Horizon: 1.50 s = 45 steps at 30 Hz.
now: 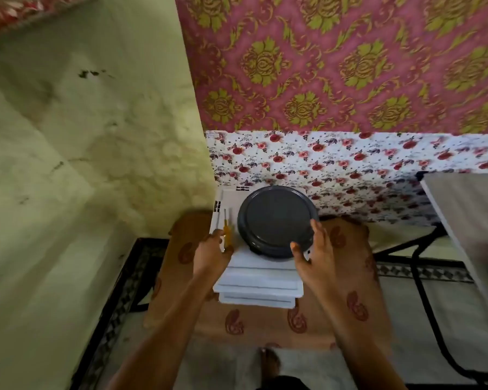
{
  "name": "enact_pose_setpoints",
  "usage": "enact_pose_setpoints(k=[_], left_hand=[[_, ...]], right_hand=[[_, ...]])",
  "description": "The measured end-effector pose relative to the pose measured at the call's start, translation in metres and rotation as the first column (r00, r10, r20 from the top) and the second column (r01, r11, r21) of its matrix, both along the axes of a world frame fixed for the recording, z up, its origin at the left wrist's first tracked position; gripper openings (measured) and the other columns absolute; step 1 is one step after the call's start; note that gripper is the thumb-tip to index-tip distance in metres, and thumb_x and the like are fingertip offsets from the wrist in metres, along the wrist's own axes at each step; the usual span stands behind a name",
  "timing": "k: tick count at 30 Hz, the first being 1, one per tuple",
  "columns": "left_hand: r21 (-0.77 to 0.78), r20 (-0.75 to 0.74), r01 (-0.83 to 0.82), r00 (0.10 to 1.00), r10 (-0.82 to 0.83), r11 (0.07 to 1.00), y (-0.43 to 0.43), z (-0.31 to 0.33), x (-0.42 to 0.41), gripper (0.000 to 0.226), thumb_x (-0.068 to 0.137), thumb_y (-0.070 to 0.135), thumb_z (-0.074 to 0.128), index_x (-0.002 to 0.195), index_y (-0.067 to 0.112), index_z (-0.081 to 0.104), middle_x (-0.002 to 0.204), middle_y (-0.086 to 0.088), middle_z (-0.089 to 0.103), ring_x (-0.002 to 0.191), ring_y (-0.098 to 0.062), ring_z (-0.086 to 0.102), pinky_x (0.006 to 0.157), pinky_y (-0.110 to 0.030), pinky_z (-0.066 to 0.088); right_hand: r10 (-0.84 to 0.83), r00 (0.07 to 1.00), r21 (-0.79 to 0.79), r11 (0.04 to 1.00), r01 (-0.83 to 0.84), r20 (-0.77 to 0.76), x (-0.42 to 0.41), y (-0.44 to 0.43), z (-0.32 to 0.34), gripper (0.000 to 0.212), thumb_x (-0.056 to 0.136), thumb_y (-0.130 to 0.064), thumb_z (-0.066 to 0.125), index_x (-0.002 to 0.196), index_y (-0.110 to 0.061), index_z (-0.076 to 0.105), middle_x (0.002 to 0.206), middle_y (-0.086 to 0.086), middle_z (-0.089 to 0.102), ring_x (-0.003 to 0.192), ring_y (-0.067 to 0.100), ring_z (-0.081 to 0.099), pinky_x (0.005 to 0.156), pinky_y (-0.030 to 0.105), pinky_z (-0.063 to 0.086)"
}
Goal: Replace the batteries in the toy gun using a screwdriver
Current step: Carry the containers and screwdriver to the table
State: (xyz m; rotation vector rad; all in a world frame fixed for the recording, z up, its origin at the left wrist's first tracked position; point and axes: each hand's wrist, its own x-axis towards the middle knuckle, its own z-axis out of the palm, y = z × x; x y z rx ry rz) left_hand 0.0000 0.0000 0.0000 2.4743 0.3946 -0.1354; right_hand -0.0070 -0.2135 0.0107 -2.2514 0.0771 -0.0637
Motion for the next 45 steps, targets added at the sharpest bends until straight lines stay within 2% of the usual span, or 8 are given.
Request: enact_pose_setpoints(k=[10,13,18,23,28,33,39,45], left_hand=[[0.051,-0.096,-0.211,0.972,0.215,0.976,-0.003,-0.024,0.048,0.035,0.092,0.023,0.056,0.124,0.011,0.053,0.111,-0.013,0.067,0.101,-0.03,0.064,0.082,-0.032,0.049],[-0.049,-0.078,-0.312,0.948,0.308,0.949,-0.003,-0.023,0.053,0.017,0.093,0.024,0.051,0.091,0.012,0.063,0.085,-0.013,0.067,0.081,-0.03,0.065,0.073,-0.034,0.052],[-0.556,-0.237,-0.63,0.746,0.623,0.542,-0.009,-0.009,0.066,0.021,0.094,0.015,0.044,0.075,0.012,0.05,0.063,-0.006,0.044,0.053,-0.017,0.039,0.049,-0.027,0.036],[-0.588,-0.194,-0.468,0.874,0.446,0.66,-0.018,0.0,0.068,0.009,0.093,0.026,0.056,0.088,0.021,0.062,0.067,-0.003,0.051,0.053,-0.012,0.038,0.048,-0.023,0.035],[-0.628,-0.297,-0.418,0.908,0.295,0.657,-0.031,0.007,0.064,0.033,0.096,0.045,0.044,0.117,0.021,0.054,0.102,-0.005,0.055,0.084,-0.018,0.05,0.06,-0.026,0.041],[-0.704,-0.281,-0.45,0.887,0.366,0.55,-0.038,0.019,0.044,0.02,0.092,0.037,0.056,0.107,0.025,0.053,0.11,-0.005,0.055,0.101,-0.024,0.052,0.065,-0.026,0.047],[-0.765,-0.138,-0.349,0.91,0.391,0.542,-0.037,0.044,0.008,0.009,0.09,0.03,0.061,0.098,0.026,0.058,0.088,0.005,0.058,0.087,-0.018,0.055,0.071,-0.029,0.048],[-0.796,-0.094,-0.294,0.923,0.373,0.529,-0.051,0.057,-0.041,0.004,0.087,0.03,0.066,0.086,0.026,0.063,0.085,0.007,0.063,0.09,-0.019,0.059,0.08,-0.033,0.048]], right_hand=[[-0.088,0.992,0.073,0.993,0.095,-0.092,0.052,-0.009,-0.02,0.07,0.088,-0.019,0.062,0.145,-0.003,0.025,0.149,0.019,0.03,0.137,0.033,0.029,0.111,0.04,0.027],[-0.096,0.989,0.114,0.987,0.109,-0.115,0.056,-0.009,-0.019,0.071,0.088,-0.019,0.061,0.146,-0.005,0.023,0.148,0.016,0.031,0.136,0.029,0.032,0.108,0.034,0.029],[-0.121,0.974,0.254,0.953,0.168,-0.193,0.057,-0.009,-0.021,0.077,0.09,-0.019,0.059,0.149,-0.008,0.012,0.151,0.012,0.027,0.138,0.026,0.029,0.106,0.027,0.027],[-0.157,0.938,0.422,0.861,0.283,-0.31,0.058,-0.011,-0.02,0.067,0.088,-0.019,0.062,0.145,-0.015,0.028,0.141,0.009,0.045,0.127,0.029,0.045,0.093,0.031,0.043],[-0.152,0.939,0.385,0.883,0.269,-0.308,0.054,-0.014,-0.017,0.065,0.087,-0.027,0.063,0.144,-0.02,0.033,0.135,0.007,0.053,0.121,0.03,0.051,0.091,0.034,0.045],[-0.134,0.958,0.394,0.89,0.23,-0.255,0.038,-0.012,-0.005,0.061,0.087,-0.026,0.063,0.141,-0.021,0.036,0.121,-0.003,0.056,0.116,0.022,0.053,0.085,0.025,0.044],[-0.128,0.972,0.418,0.886,0.202,-0.198,-0.007,-0.012,0.012,0.057,0.087,-0.03,0.064,0.139,-0.022,0.042,0.116,-0.004,0.059,0.112,0.017,0.056,0.089,0.026,0.045],[-0.24,0.967,0.385,0.887,0.256,-0.091,-0.078,-0.029,0.041,0.036,0.086,-0.021,0.065,0.116,-0.031,0.047,0.095,-0.029,0.051,0.105,0.01,0.058,0.067,-0.006,0.036]])
